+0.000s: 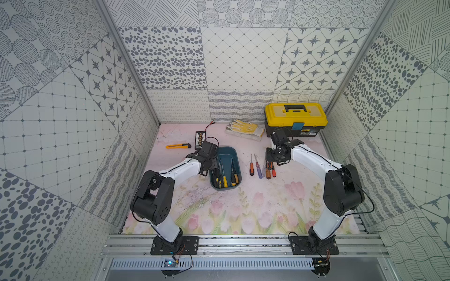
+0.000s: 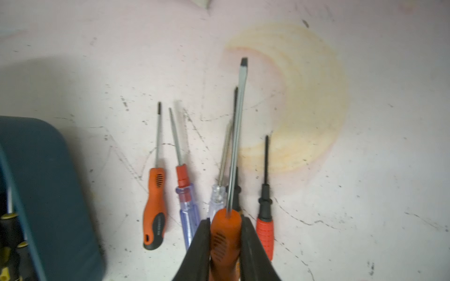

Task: Take out the screwdriver from the storage box
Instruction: Place the screwdriver at the center of the board.

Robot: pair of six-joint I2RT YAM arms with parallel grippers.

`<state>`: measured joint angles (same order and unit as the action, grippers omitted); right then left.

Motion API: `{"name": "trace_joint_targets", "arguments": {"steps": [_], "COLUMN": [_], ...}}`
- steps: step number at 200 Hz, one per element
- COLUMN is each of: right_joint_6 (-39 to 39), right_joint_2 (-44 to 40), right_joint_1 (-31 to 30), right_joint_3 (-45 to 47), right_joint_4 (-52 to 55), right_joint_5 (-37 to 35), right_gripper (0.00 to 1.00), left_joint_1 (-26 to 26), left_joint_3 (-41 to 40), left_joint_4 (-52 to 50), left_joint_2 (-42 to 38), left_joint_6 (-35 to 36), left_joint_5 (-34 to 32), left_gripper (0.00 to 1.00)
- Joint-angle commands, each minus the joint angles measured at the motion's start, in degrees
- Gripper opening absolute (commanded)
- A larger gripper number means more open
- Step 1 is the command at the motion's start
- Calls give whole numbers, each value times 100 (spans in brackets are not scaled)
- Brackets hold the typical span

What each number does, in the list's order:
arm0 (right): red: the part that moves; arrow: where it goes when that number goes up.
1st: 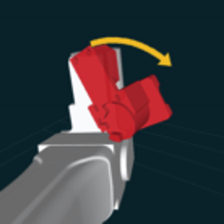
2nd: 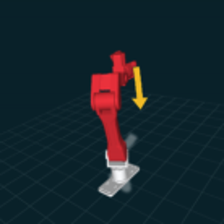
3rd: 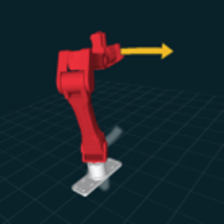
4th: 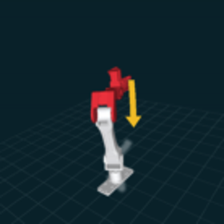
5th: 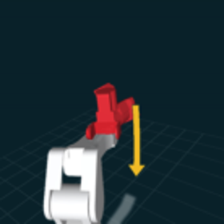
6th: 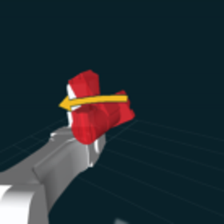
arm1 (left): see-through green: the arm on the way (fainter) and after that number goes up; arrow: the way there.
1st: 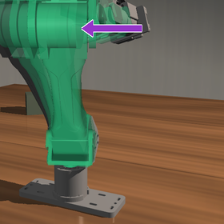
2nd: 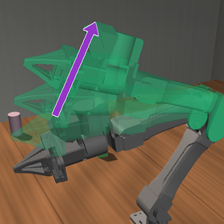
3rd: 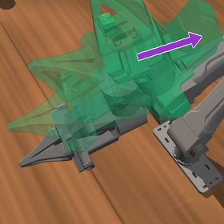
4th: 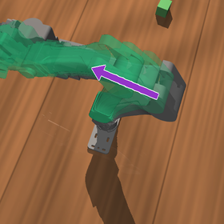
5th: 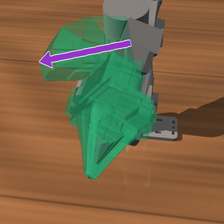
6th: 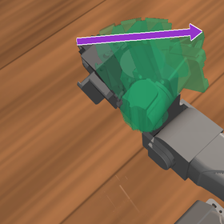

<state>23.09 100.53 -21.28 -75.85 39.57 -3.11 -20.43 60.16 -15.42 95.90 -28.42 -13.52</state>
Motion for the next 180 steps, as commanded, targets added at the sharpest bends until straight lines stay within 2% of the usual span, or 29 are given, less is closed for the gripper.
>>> {"name": "trace_joint_targets", "arguments": {"steps": [1, 29, 110, 180], "right_joint_6": [-311, -483, -796, -767], "right_joint_2": [-7, 232, 925, 1189], "right_joint_1": [97, 200, 353, 345], "right_joint_3": [68, 88, -77, -188], "right_joint_4": [123, 241, 242, 91], "right_joint_5": [-221, -520, -673, -114], "right_gripper": [0, 0, 0, 0], "left_joint_1": [19, 21, 20, 23], "left_joint_3": [44, 44, 20, 31], "left_joint_4": [350, 336, 334, 332], "left_joint_2": [-28, -40, -89, -45], "left_joint_6": [100, 100, 109, 105], "left_joint_5": [-195, -200, -219, -221], "left_gripper": [0, 0, 0, 0]}}
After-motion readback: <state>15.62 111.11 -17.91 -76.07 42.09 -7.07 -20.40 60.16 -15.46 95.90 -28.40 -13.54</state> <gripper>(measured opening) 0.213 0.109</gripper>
